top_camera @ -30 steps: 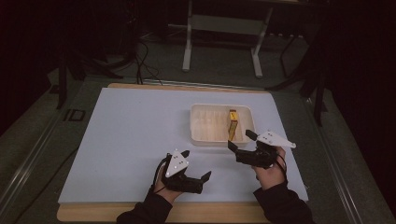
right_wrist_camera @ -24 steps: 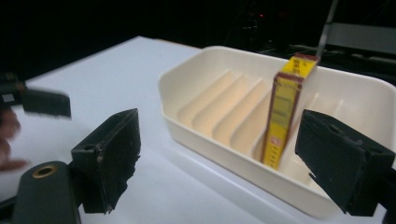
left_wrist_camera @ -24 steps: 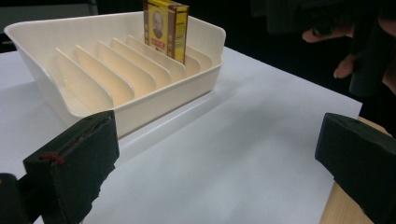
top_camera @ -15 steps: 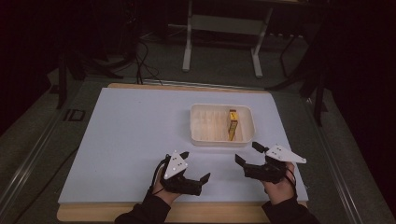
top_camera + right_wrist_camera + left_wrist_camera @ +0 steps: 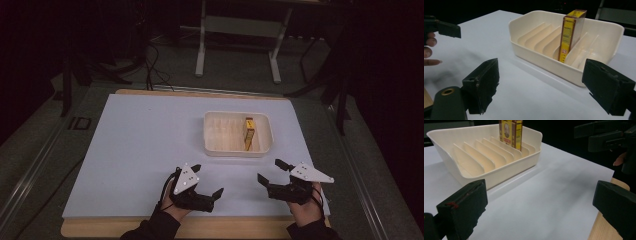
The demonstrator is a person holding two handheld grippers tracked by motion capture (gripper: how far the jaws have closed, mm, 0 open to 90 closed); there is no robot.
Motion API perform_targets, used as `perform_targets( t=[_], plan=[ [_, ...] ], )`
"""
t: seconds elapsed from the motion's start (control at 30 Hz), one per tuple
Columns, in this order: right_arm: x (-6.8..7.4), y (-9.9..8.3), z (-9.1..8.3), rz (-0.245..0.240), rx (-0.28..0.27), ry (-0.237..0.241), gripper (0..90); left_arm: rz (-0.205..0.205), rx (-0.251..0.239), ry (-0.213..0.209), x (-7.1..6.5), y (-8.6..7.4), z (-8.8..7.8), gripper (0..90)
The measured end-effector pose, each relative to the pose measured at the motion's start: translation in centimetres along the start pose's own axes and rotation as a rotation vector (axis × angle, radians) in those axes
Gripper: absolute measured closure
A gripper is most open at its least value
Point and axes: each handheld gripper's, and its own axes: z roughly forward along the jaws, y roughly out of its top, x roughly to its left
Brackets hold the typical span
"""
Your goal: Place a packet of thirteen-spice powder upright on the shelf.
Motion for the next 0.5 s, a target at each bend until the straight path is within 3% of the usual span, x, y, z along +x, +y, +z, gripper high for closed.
perform_targets(
  t=[0.5],
  plan=[
    [-0.60,-0.42,-0.04,-0.013,-0.001,-0.006,14.2,0.005,0.010,-0.003,0.03,-0.22,0.33,0.5]
  ],
)
